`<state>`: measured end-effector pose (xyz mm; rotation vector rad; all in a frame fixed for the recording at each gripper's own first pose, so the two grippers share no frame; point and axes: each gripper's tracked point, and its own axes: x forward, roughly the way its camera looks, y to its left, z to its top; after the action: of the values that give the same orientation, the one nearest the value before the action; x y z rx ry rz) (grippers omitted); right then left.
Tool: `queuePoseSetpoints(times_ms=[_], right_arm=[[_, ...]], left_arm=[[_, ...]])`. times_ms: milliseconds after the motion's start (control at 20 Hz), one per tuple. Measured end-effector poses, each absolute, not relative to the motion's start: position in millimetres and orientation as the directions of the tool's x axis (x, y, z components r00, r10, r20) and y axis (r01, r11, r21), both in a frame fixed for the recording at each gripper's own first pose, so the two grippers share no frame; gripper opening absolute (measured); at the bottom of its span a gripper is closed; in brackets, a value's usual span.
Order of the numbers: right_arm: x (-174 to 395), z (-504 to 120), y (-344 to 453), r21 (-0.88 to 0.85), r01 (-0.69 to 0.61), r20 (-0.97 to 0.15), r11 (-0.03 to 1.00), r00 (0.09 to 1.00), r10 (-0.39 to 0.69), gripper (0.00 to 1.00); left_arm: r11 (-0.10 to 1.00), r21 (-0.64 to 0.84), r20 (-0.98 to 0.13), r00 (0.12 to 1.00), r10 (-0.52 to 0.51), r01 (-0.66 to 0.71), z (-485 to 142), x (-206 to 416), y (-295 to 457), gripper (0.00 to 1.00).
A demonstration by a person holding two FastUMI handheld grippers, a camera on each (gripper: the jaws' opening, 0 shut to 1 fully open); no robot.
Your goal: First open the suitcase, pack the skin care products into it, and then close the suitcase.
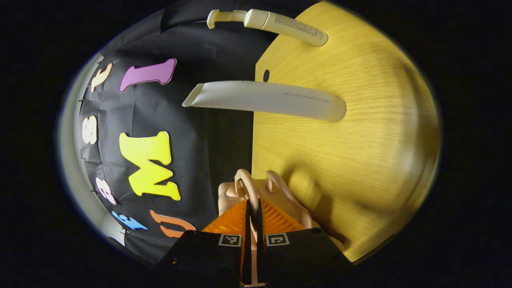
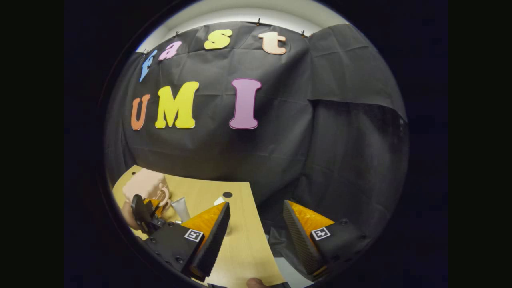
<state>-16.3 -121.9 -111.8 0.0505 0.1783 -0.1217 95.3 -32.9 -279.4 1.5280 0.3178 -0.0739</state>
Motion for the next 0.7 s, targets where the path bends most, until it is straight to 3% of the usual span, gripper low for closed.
queuePoseSetpoints(times_ms=[350, 700], right_arm=[[-17.1, -82.9, -97.7, 0.011, 0.121, -0.121, 0.993, 0.985, -0.119, 0.77], [-9.0, -67.6, -45.9, 0.002, 0.130, -0.121, 0.992, 0.984, -0.129, 0.77]], left_arm=[[0.260, 0.934, -0.288, 0.947, 0.144, 0.245, -226.2, 83.1, -16.1, 0.00], [0.489, 0.863, -0.216, 0.967, 0.133, 0.126, -127.2, 77.5, 59.9, 0.03]])
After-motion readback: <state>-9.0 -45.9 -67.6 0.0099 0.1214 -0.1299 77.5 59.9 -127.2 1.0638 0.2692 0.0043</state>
